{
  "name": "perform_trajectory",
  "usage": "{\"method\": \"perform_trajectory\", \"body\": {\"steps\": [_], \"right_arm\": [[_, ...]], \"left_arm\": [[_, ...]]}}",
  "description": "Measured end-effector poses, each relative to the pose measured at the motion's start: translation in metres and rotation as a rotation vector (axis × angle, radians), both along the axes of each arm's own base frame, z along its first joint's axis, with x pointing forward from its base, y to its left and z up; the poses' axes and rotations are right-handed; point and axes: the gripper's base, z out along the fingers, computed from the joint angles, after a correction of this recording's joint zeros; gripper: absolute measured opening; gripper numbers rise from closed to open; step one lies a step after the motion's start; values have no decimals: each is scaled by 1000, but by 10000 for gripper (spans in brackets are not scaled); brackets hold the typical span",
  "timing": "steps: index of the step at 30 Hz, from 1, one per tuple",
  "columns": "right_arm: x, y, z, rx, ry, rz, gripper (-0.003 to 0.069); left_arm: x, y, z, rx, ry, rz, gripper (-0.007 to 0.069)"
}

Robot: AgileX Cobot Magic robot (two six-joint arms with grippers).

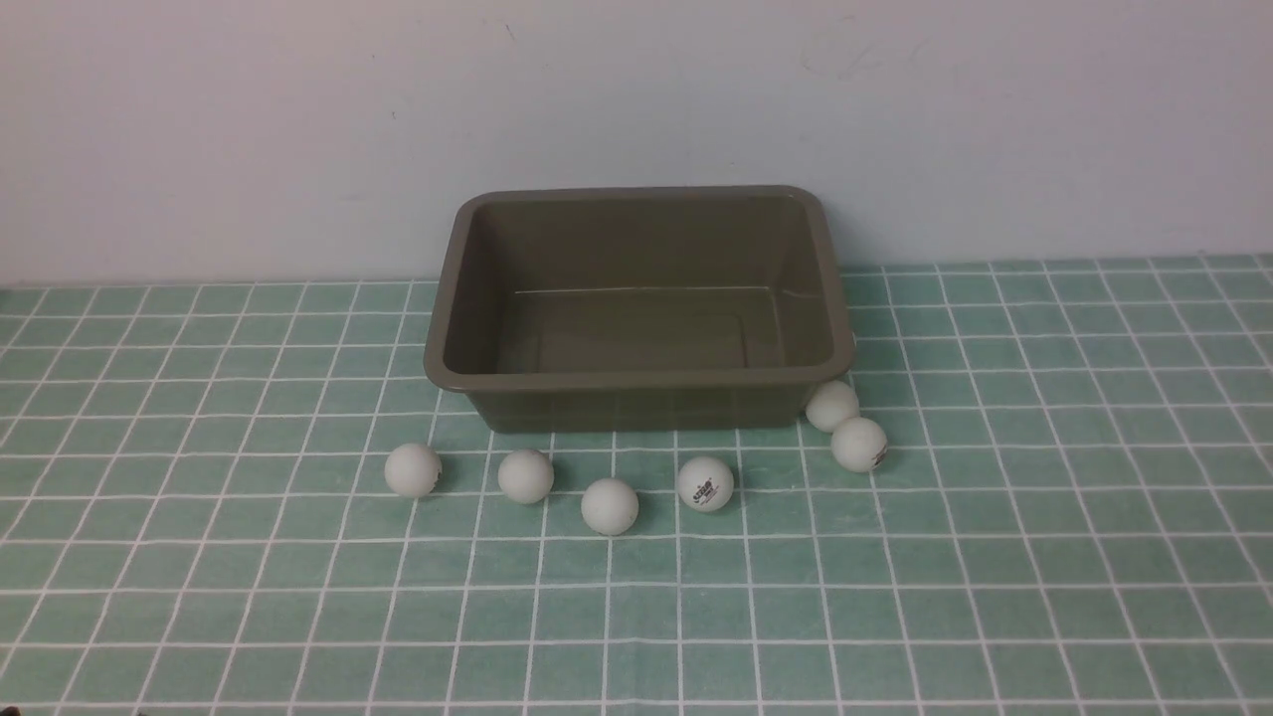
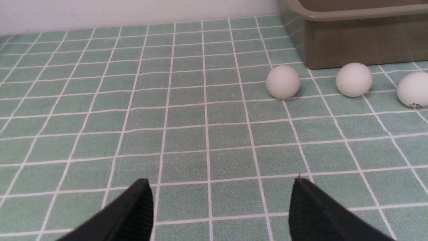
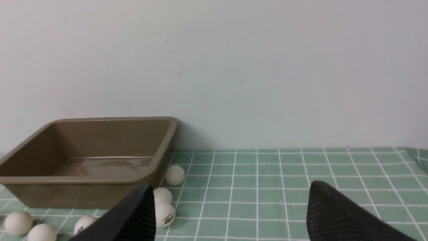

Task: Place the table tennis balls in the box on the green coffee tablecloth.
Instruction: 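Reach for and grasp a ping pong ball on the table beside the basket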

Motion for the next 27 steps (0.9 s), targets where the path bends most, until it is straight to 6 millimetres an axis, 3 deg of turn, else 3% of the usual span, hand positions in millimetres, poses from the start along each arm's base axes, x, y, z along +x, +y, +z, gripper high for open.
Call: {"method": "perform_trajectory", "body": {"steps": [6,27], "right_arm": [[-15,2,20,67,27,33,547],[-15,3,19,82,36,42,547]], "left_arm": [[0,0,0,0,0,0,492],[0,0,0,10,-1,-3,492]]}}
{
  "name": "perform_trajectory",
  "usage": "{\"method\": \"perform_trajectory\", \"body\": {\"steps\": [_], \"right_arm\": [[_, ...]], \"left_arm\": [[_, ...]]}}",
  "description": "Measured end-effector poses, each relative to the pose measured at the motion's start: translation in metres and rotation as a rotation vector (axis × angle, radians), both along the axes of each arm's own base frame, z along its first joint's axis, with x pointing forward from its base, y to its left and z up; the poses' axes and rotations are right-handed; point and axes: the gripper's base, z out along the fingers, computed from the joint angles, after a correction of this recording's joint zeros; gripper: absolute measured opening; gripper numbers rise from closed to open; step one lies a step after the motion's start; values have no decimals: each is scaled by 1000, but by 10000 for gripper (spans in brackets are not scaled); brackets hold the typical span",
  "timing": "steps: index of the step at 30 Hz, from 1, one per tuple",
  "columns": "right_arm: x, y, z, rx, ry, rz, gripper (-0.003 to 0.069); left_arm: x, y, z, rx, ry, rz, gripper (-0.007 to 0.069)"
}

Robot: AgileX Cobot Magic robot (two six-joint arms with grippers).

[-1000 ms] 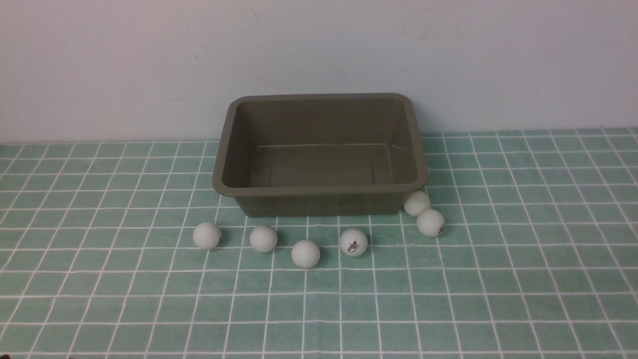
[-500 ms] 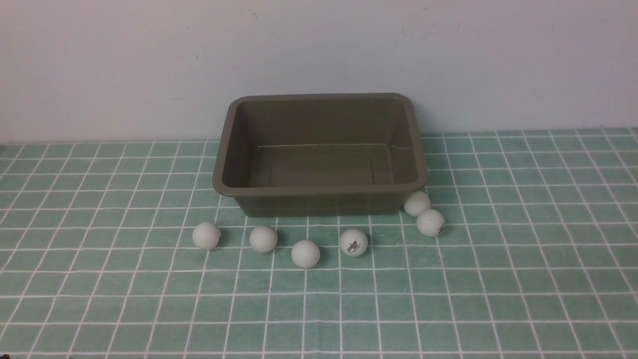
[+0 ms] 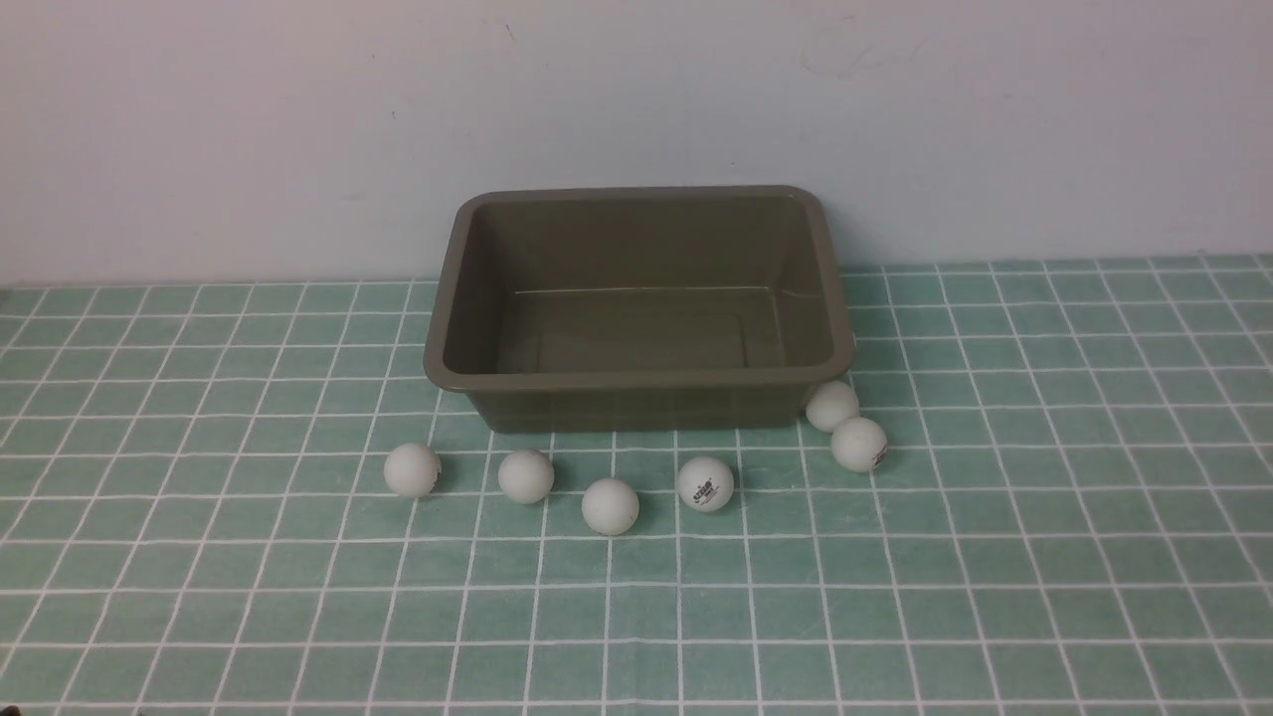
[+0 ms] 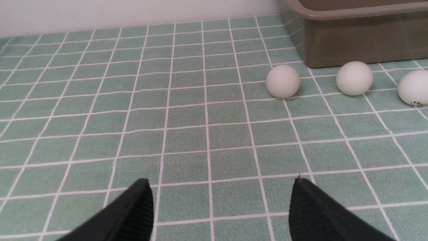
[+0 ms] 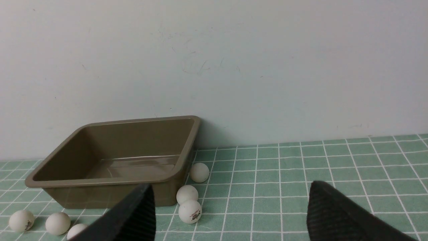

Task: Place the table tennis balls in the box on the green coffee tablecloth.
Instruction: 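Reach for and grasp a ping pong ball on the table beside the basket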

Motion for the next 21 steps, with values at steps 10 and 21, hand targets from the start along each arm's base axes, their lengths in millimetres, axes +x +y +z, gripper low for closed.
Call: {"method": "perform_trajectory", "body": {"steps": [10,21], "right_arm": [[0,0,0,2,0,1,547],[0,0,0,2,0,1,547]], "left_arm": [[1,-1,2,-35,-30,2,492],[3,-6,16,-440,-151,26,492]]}}
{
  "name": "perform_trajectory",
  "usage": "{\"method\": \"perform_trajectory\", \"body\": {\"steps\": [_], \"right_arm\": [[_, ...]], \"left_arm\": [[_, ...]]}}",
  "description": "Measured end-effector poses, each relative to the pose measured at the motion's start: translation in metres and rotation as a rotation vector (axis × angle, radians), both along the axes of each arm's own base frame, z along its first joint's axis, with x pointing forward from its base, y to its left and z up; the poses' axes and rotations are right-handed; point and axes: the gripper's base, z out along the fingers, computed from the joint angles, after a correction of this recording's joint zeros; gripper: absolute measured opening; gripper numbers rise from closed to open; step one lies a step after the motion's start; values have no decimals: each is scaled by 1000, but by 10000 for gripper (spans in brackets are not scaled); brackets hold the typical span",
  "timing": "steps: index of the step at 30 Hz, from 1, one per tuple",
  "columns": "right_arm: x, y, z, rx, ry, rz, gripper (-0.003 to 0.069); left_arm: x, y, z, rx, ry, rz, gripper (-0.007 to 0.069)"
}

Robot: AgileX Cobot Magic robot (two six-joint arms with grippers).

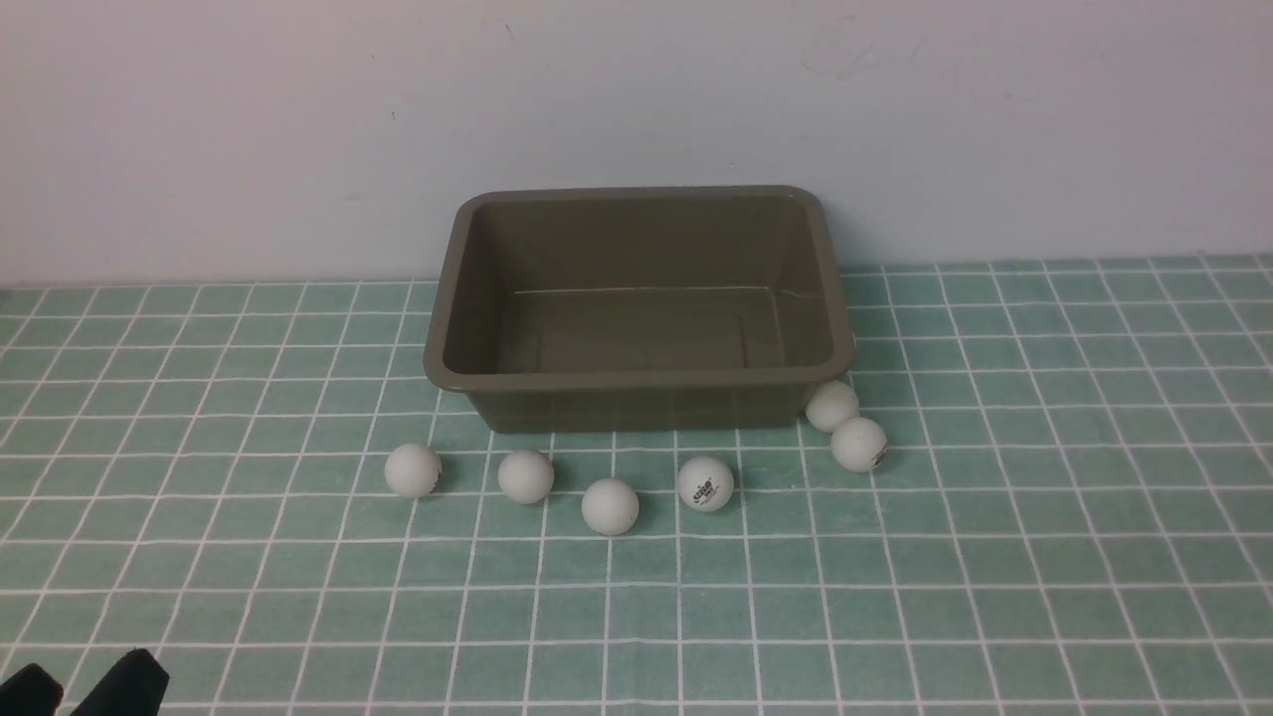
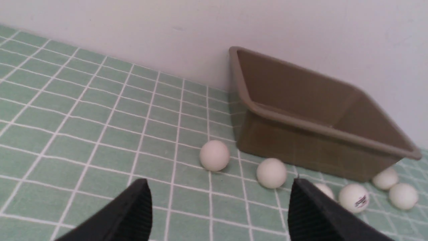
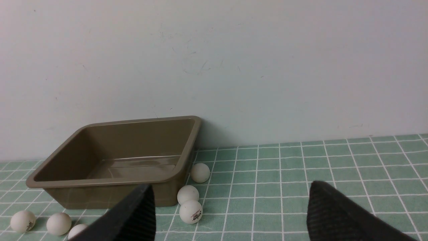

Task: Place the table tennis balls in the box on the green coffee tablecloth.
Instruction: 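Reach for and grasp a ping pong ball on the table beside the basket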

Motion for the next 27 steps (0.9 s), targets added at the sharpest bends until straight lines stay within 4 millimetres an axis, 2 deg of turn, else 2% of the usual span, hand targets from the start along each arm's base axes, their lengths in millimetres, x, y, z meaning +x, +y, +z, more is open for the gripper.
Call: {"method": "perform_trajectory", "body": {"steps": [7,17,27], "right_arm": [[0,1,0,12,1,8,547],[0,1,-3,11,30,11,547],[-1,1,-6,7,65,13,547]], "left_arm": [[0,-1,4,-149,-22,7,492],[1,1,12,-507,-66,39,492],[0,-2,11,-509,-46,15,492]]}}
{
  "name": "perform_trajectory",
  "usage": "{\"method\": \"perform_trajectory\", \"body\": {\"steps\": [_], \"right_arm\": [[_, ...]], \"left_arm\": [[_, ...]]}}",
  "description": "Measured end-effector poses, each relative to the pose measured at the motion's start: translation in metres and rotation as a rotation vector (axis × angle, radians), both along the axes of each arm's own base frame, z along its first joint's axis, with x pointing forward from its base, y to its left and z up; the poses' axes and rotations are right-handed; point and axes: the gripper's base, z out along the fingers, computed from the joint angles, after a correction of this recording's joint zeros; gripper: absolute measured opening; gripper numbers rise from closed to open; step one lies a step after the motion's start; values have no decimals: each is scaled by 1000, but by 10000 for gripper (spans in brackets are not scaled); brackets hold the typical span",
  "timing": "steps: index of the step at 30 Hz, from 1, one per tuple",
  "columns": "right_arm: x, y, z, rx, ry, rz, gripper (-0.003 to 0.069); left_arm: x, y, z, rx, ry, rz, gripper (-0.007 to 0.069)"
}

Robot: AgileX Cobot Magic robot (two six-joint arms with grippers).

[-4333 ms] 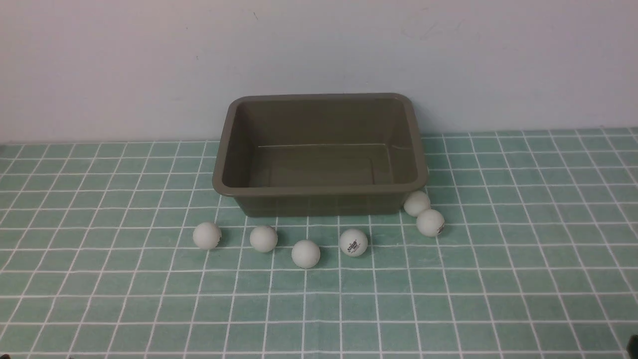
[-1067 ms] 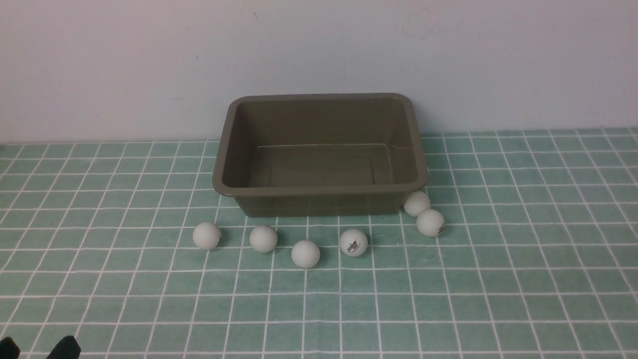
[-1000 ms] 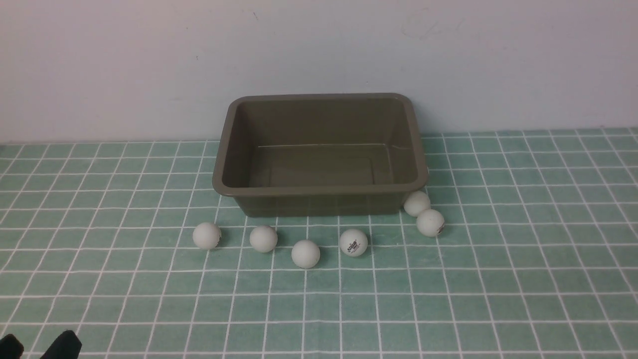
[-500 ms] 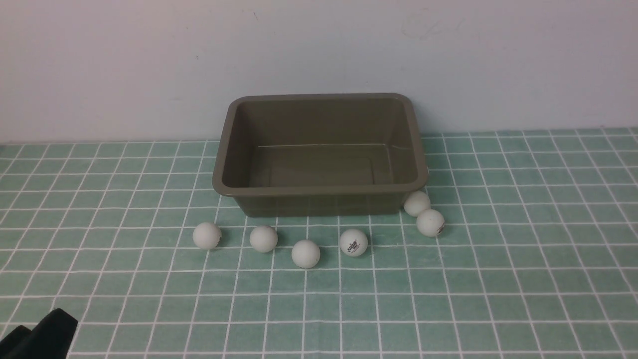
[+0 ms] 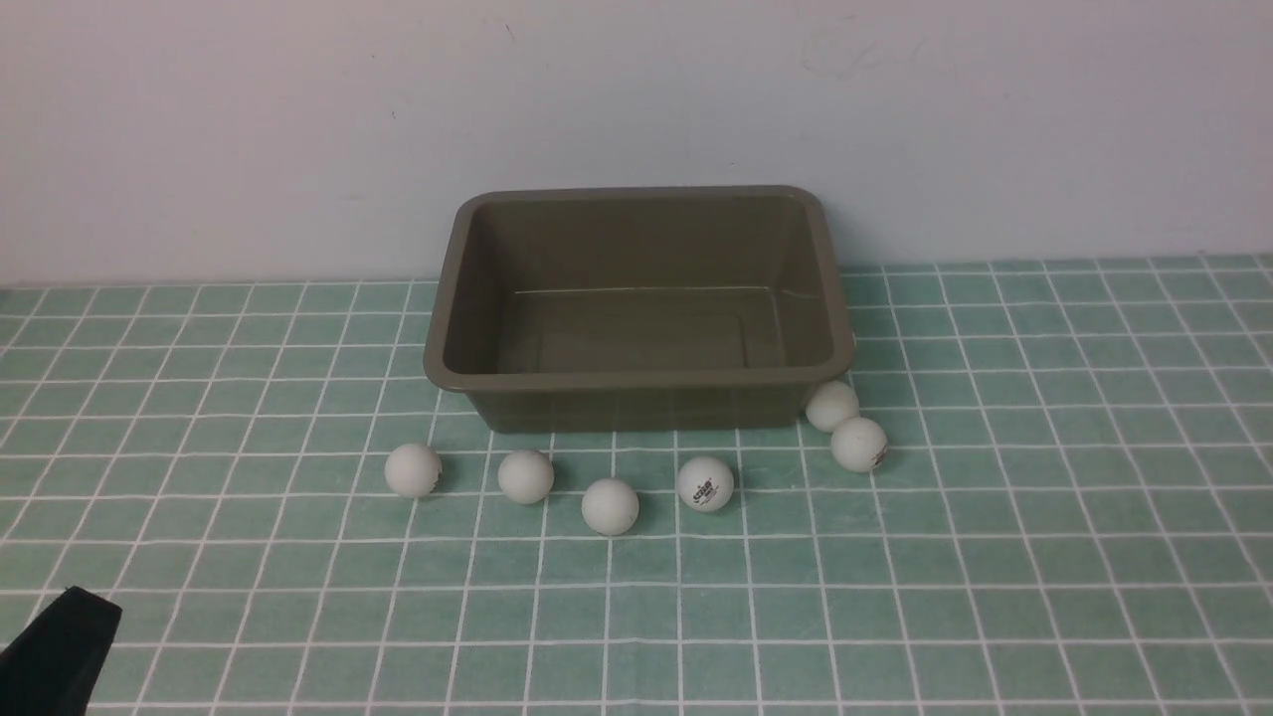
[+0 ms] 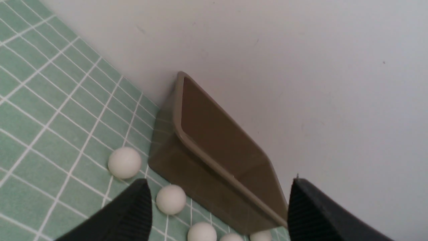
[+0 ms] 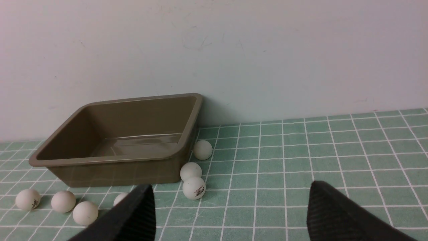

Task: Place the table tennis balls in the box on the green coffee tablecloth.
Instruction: 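Reach for and grasp a ping pong ball on the table beside the basket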

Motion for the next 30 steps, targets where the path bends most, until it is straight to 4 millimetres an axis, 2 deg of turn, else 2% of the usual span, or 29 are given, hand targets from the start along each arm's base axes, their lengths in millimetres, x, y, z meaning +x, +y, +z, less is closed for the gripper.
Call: {"method": "perform_trajectory", "body": {"steps": [6,9,15,18,21,25,30], "right_arm": [[0,0,0,0,3,0,547],[0,0,-1,-1,9,0,547],[0,0,-1,-2,16,1,547],[0,0,-2,-2,21,1,547],[0,0,-3,-3,29,2,547],[-1,1,-3,4,33,7,547],[-2,3,-6,16,68,30,547]], "left_arm": [[-2,-9,-4,93,32,-107,492],[-6,-17,2,149,22,-196,492],[-22,-32,46,323,-98,-377,492],[-21,-34,67,423,-104,-401,492],[-8,-32,80,573,-12,-419,492],[24,-26,90,738,161,-448,492],[91,-20,112,867,333,-501,492]]}}
